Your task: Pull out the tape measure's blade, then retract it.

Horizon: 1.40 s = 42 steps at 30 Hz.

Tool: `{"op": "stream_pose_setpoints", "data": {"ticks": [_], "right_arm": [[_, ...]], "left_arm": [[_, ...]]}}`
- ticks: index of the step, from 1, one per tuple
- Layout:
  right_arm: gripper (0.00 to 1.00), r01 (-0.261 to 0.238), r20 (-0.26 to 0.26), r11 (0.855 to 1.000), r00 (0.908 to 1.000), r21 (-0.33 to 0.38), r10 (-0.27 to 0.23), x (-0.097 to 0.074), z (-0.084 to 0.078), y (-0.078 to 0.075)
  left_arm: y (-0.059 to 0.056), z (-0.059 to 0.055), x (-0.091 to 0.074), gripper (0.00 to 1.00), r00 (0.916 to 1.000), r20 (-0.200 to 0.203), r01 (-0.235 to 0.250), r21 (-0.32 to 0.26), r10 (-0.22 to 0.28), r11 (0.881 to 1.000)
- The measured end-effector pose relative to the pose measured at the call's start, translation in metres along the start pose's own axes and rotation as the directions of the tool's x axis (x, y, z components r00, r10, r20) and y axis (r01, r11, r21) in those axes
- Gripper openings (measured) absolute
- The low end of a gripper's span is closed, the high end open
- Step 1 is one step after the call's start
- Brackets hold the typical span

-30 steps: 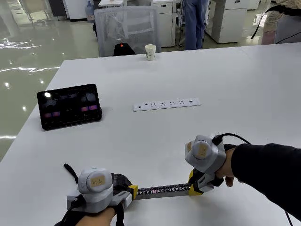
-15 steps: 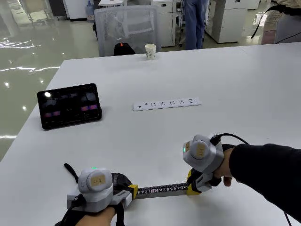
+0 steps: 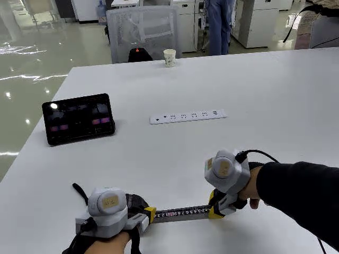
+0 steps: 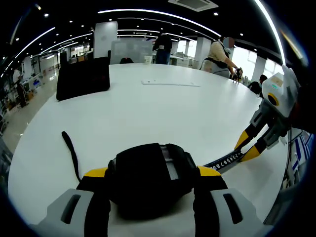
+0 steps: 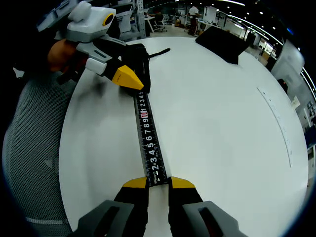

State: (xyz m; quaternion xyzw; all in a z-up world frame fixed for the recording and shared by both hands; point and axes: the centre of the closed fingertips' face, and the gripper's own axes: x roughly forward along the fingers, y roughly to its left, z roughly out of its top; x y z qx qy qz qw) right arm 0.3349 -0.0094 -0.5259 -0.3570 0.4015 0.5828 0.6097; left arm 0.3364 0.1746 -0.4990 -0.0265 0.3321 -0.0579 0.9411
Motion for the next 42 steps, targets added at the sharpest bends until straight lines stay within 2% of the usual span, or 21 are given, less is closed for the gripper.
{"op": "stream_pose_setpoints", "data": {"ticks": [23, 42], "right_arm": [[0.11, -0.004, 0.017, 1.000, 0.9999, 0.024, 0.003, 0.001, 0.009, 0.001], [0.11, -0.004, 0.035, 1.000, 0.9994, -0.008, 0.005, 0.006, 0.017, 0.002]], "left_arm": [[0.000, 0.000, 0.001, 0.63, 0.9999, -0.006, 0.011, -0.015, -0.011, 1.000], [0.001, 0.000, 0.001, 0.63, 0.9999, -0.007, 0.015, -0.016, -0.015, 1.000]]}}
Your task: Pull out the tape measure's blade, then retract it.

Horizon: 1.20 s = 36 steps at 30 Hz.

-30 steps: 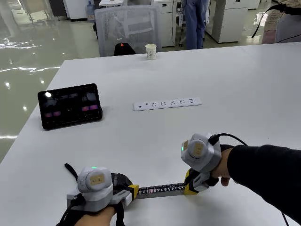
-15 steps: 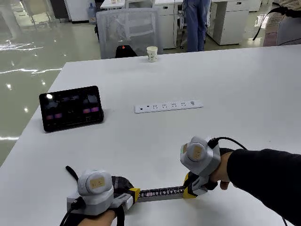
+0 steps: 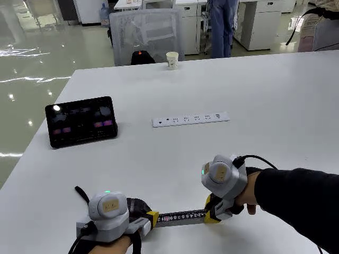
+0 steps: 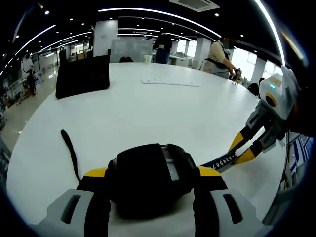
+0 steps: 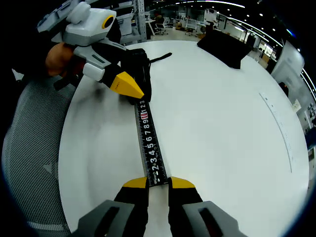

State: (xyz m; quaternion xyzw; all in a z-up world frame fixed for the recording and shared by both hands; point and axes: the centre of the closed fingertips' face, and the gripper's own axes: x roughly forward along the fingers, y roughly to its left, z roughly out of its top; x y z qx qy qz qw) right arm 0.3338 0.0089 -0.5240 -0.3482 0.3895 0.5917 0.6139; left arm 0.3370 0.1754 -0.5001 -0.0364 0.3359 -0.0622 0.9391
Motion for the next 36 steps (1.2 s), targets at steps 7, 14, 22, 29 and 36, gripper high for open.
{"op": "stream_pose_setpoints", "data": {"ticks": [7, 14, 22, 29, 36], "right_arm": [[0.12, -0.005, 0.013, 1.000, 0.9999, 0.003, 0.005, 0.002, 0.005, 0.000], [0.12, -0.007, 0.018, 1.000, 0.9998, 0.003, 0.006, 0.003, 0.008, 0.001], [0.12, -0.008, 0.028, 1.000, 0.9996, 0.002, 0.008, 0.005, 0.012, 0.003], [0.12, -0.007, 0.048, 1.000, 0.9988, -0.027, 0.008, 0.007, 0.015, 0.003], [0.12, -0.008, 0.064, 1.000, 0.9979, -0.016, 0.009, 0.009, 0.020, 0.004]], "left_arm": [[0.000, 0.000, 0.000, 0.63, 1.0000, -0.001, 0.000, -0.002, 0.000, 1.000], [0.000, 0.000, 0.000, 0.63, 1.0000, -0.003, 0.001, -0.003, -0.001, 1.000], [-0.001, 0.000, -0.001, 0.63, 1.0000, -0.004, 0.001, -0.004, -0.001, 1.000], [-0.001, 0.000, -0.001, 0.63, 1.0000, -0.005, 0.002, -0.005, -0.002, 1.000], [-0.001, 0.000, -0.001, 0.63, 1.0000, -0.006, 0.003, -0.005, -0.003, 1.000]]}}
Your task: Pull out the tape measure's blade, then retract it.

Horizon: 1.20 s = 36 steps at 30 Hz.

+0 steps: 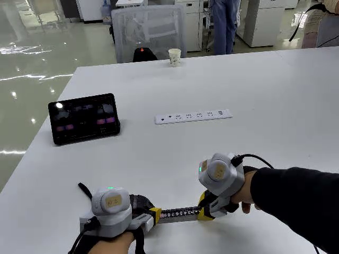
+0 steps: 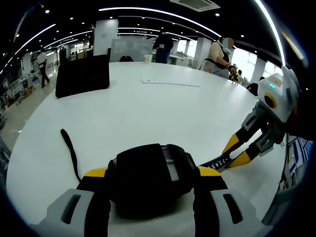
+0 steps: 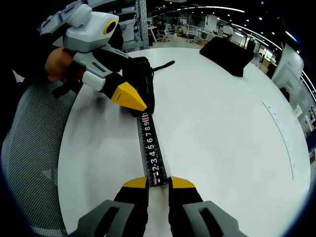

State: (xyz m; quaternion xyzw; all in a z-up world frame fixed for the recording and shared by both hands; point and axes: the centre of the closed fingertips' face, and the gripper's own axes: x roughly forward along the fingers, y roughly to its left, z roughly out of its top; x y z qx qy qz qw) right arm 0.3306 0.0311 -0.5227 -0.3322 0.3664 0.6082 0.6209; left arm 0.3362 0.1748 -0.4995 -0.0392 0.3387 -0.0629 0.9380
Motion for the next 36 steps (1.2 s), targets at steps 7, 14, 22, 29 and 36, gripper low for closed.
{"op": "stream_pose_setpoints", "data": {"ticks": [7, 14, 22, 29, 36], "right_arm": [[0.12, -0.002, 0.007, 1.000, 1.0000, 0.002, 0.002, 0.002, 0.004, 0.001], [0.12, -0.004, 0.011, 1.000, 0.9999, 0.003, 0.004, 0.003, 0.007, 0.001], [0.12, -0.006, 0.012, 1.000, 0.9999, 0.005, 0.006, 0.006, 0.009, 0.001], [0.12, -0.004, 0.015, 1.000, 0.9999, 0.003, 0.004, 0.007, 0.011, 0.002], [0.12, -0.007, 0.032, 1.000, 0.9995, 0.021, 0.006, 0.010, 0.015, 0.002]], "left_arm": [[0.000, 0.000, 0.000, 0.63, 1.0000, 0.000, 0.001, -0.001, -0.001, 1.000], [0.001, 0.000, 0.000, 0.63, 1.0000, 0.000, 0.002, -0.002, -0.002, 1.000], [0.000, 0.000, 0.000, 0.63, 1.0000, -0.001, 0.001, -0.001, -0.001, 1.000], [0.000, 0.000, 0.000, 0.63, 1.0000, -0.001, 0.001, -0.002, -0.001, 1.000], [0.000, 0.000, 0.000, 0.63, 1.0000, -0.002, 0.002, -0.003, -0.002, 1.000]]}}
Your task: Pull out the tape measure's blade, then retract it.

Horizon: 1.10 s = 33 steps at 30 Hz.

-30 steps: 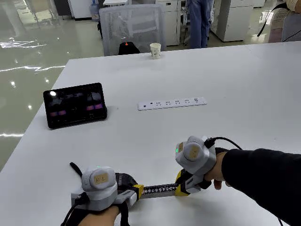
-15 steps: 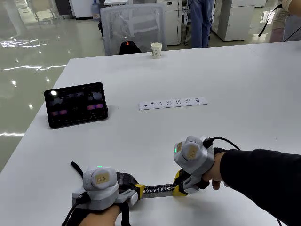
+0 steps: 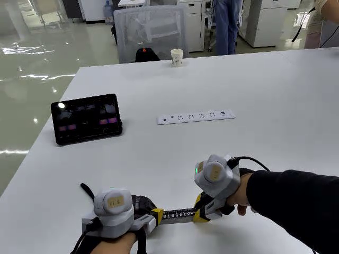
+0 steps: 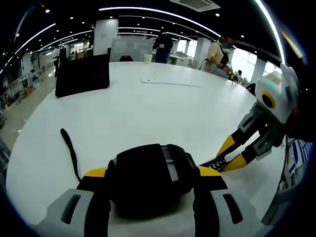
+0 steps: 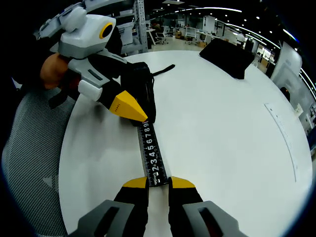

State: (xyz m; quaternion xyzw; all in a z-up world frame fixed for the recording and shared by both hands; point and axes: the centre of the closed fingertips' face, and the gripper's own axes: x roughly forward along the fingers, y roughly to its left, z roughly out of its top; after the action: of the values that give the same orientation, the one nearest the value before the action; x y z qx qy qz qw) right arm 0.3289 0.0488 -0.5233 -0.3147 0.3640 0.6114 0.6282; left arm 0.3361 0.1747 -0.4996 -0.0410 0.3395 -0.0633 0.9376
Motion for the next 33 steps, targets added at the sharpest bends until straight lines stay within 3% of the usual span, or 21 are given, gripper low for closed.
{"op": "stream_pose_setpoints", "data": {"ticks": [33], "right_arm": [[0.12, -0.007, 0.045, 1.000, 0.9990, 0.002, 0.006, 0.013, 0.020, 0.005]], "left_arm": [[0.000, 0.000, 0.000, 0.63, 1.0000, -0.003, 0.003, -0.001, -0.003, 1.000]]}}
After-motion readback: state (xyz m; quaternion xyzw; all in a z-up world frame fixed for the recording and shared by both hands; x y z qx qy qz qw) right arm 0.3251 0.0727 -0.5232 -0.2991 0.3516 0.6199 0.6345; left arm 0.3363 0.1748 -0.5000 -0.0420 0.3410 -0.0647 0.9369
